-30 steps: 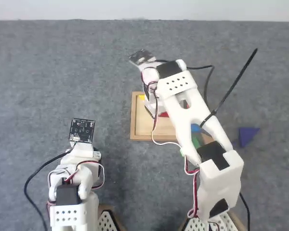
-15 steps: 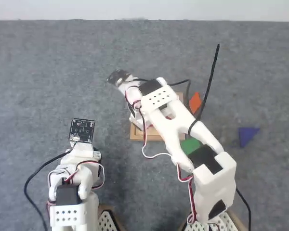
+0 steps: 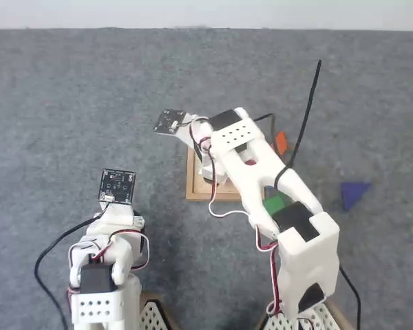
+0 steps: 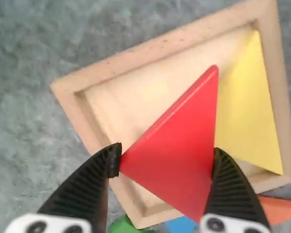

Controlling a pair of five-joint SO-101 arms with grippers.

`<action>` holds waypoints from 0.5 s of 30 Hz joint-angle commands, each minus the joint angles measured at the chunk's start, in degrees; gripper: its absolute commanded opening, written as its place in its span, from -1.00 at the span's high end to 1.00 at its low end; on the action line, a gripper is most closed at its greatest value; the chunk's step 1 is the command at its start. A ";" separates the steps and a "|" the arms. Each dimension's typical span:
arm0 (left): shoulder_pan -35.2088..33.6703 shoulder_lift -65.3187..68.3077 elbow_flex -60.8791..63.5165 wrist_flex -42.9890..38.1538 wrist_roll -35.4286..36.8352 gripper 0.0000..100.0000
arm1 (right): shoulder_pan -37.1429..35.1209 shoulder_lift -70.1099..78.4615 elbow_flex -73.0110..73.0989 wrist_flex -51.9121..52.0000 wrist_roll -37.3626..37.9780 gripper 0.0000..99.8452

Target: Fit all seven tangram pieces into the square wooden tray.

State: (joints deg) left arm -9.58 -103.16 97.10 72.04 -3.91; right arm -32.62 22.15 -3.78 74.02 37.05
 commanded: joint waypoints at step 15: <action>0.26 -0.97 -0.57 0.18 -0.09 0.96 | 5.05 0.13 -4.84 -1.54 -51.16 0.66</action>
State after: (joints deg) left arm -9.58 -103.16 97.10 72.04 -3.91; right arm -29.10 22.33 -5.36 73.41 -12.44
